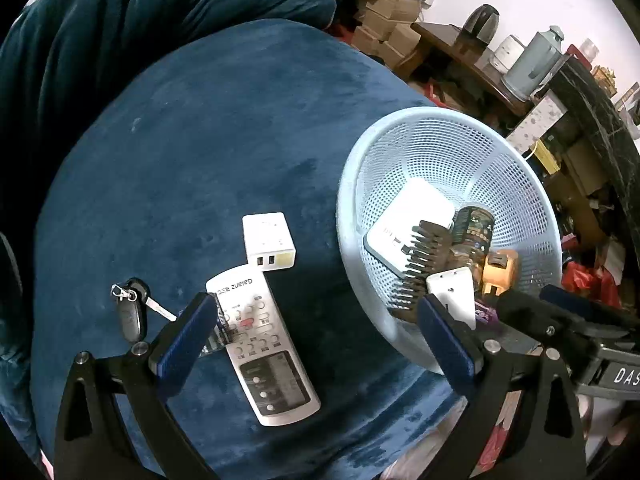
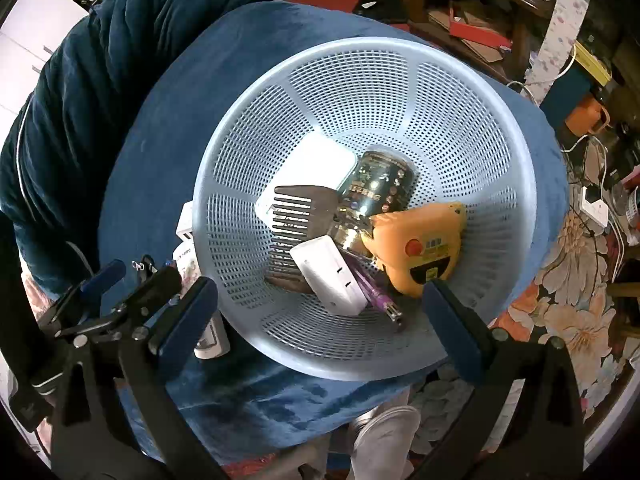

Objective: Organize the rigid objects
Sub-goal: 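Move both open tools back over the remaining objects on the table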

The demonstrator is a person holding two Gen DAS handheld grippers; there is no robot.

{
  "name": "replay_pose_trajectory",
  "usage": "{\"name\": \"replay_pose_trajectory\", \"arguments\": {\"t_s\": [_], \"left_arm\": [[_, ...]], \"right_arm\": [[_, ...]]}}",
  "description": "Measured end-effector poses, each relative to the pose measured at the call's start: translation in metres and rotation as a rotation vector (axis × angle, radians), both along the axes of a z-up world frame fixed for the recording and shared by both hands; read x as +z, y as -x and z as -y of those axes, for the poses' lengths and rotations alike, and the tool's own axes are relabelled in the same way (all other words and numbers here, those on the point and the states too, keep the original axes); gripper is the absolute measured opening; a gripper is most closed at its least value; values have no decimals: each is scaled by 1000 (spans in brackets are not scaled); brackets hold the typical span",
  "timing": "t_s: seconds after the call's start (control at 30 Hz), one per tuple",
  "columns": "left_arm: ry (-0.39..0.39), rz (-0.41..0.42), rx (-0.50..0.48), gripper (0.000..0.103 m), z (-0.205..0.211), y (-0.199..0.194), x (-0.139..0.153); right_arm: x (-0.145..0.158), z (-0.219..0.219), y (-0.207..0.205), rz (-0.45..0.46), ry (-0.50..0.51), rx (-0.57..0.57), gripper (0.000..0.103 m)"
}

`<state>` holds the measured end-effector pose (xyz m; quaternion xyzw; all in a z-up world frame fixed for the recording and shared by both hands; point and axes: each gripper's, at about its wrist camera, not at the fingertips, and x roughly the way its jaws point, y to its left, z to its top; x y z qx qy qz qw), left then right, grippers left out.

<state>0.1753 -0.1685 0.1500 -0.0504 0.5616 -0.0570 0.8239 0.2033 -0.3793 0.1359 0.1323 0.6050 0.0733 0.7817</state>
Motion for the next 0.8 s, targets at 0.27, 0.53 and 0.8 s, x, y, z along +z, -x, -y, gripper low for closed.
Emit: {"name": "replay_pose_trajectory", "arguments": {"t_s": [0.27, 0.53, 0.8], "left_arm": [[4, -4, 13, 100, -10, 1, -1], [13, -7, 37, 100, -27, 2, -2], [26, -16, 70, 100, -50, 6, -5]], "right_arm": [[-1, -10, -1, -2, 7, 21, 103], [-2, -25, -3, -2, 16, 47, 103], [-3, -40, -4, -2, 26, 69, 103]]}}
